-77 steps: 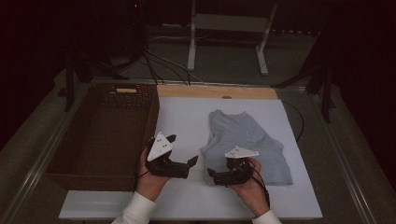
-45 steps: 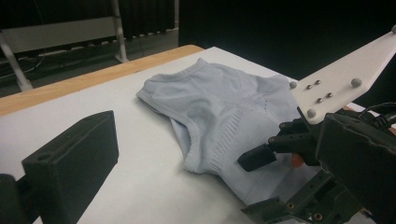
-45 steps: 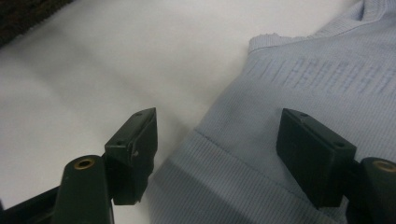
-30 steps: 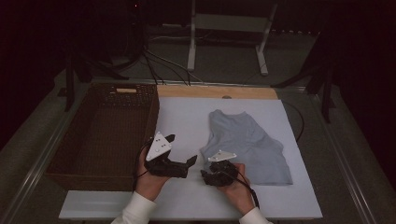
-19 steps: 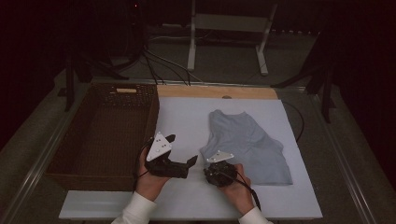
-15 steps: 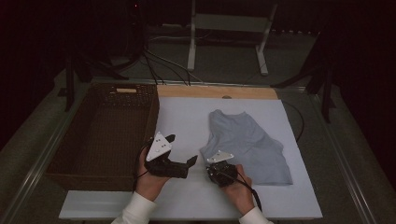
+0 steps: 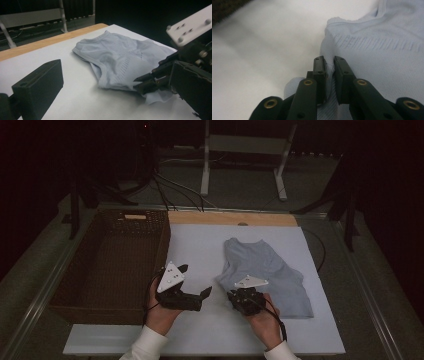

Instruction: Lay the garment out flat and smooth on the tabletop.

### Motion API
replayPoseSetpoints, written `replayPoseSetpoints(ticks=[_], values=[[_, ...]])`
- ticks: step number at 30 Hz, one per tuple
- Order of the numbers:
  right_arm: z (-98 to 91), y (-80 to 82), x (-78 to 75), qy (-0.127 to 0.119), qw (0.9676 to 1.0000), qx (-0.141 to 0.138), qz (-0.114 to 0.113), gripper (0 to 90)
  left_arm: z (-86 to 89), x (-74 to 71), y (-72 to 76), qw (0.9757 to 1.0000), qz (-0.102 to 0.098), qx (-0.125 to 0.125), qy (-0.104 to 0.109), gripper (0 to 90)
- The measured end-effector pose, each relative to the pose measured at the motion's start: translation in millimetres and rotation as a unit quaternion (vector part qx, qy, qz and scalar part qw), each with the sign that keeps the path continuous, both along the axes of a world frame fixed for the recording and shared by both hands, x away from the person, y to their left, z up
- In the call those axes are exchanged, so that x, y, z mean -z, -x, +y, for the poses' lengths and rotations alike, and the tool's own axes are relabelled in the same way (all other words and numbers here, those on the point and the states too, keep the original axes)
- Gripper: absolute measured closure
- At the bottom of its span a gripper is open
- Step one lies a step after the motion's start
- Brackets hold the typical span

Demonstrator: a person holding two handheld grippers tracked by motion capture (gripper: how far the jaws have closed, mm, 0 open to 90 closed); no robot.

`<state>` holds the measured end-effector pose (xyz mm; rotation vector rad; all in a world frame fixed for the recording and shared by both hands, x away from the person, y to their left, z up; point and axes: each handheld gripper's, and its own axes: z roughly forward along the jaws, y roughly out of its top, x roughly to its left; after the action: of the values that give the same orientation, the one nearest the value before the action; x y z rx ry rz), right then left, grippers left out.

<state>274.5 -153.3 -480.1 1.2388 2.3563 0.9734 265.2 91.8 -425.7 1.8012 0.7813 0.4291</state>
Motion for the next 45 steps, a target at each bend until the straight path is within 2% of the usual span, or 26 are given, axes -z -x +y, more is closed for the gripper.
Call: replayPoseSetpoints(ticks=[7, 12, 15, 23, 29, 33, 40, 41, 45], values=[[1.0, 2.3, -16.9, -0.005, 0.9996, -0.007, -0.025, 81.6, 0.0, 0.1, -0.1, 1.0, 0.0, 0.0, -0.001, 0.3], [2.8, 1.6, -21.1, -0.007, 0.9994, -0.009, -0.032, 81.7, -0.5, -0.3, 0.3, 1.0, 0.0, 0.0, 0.0, 0.2], [5.4, 1.1, -26.8, -0.025, 0.9991, -0.014, -0.032, 81.7, -0.6, 0.2, 0.0, 1.0, 0.001, 0.001, -0.001, 0.2], [17.7, 0.9, -36.6, -0.04, 0.9979, -0.032, -0.041, 81.8, 0.4, -0.9, 0.4, 1.0, -0.001, 0.001, 0.001, 0.3], [20.7, 2.4, -53.1, -0.073, 0.9946, -0.042, -0.06, 81.8, -0.1, 0.0, 0.1, 1.0, 0.001, 0.002, 0.001, 0.3], [9.6, 2.1, -56.8, -0.071, 0.9946, -0.03, -0.07, 81.8, -1.4, 0.3, 0.3, 1.0, 0.001, 0.003, -0.001, 0.3], [-26.5, 0.6, -64.6, -0.078, 0.9931, 0.008, -0.087, 81.7, -0.8, 0.5, 0.1, 1.0, 0.002, 0.002, 0.0, 0.3], [-26.5, 0.6, -64.6, -0.078, 0.9931, 0.008, -0.087, 81.7, -0.8, 0.5, 0.1, 1.0, 0.002, 0.002, 0.0, 0.3], [-55.7, -0.2, -67.1, -0.079, 0.9918, 0.041, -0.093, 81.7, -1.6, 0.8, 0.2, 1.0, 0.001, 0.002, -0.002, 0.3]])
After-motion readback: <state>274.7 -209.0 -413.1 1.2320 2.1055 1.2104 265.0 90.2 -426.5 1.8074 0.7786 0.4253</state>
